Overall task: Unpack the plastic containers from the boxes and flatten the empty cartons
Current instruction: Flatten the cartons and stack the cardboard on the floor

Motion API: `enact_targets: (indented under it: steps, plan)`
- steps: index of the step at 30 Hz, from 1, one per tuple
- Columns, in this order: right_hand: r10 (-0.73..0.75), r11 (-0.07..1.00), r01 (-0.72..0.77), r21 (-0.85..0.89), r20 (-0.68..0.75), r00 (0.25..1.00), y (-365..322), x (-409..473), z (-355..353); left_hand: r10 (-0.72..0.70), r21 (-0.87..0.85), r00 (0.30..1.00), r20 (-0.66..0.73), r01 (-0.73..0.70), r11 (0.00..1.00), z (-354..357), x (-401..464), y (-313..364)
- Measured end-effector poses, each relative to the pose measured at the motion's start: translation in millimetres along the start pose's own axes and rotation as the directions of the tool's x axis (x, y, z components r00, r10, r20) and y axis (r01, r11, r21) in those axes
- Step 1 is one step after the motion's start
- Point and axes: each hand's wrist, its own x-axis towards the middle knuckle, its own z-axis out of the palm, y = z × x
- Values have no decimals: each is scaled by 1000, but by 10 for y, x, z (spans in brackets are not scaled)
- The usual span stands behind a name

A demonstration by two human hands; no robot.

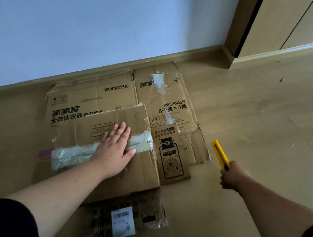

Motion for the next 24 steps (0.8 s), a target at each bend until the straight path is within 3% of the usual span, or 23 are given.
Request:
enact_targets:
  steps: [4, 7, 12, 17, 21, 24]
  plan:
    - [-238, 971, 232, 56, 127, 963, -784, -439, -184, 52, -58, 998, 33, -50, 997, -92, -52, -84]
    - [-347, 937, 318, 144, 279, 895, -1331, -866, -256, 67, -122, 996, 55, -60, 991, -195, -143, -165]
    - [-406, 877, 470, -106, 360, 840, -1870, -1596, -334, 28, -255, 998, 60, -11, 967, -376, -324, -322]
    - [-455, 777, 511, -367, 234, 859, -2016, -2025, -250, 34, -229, 999, 37, -24, 973, -438, -541, -548]
    - [-407, 867, 419, -271, 101, 908, -1945, -2162, 38, 57, -111, 996, 71, -49, 993, -357, -776, -702]
    - [-391, 840, 388, -380, 73, 918, -1821, -2233, 195, 67, -49, 993, 93, -62, 997, -276, -859, -754]
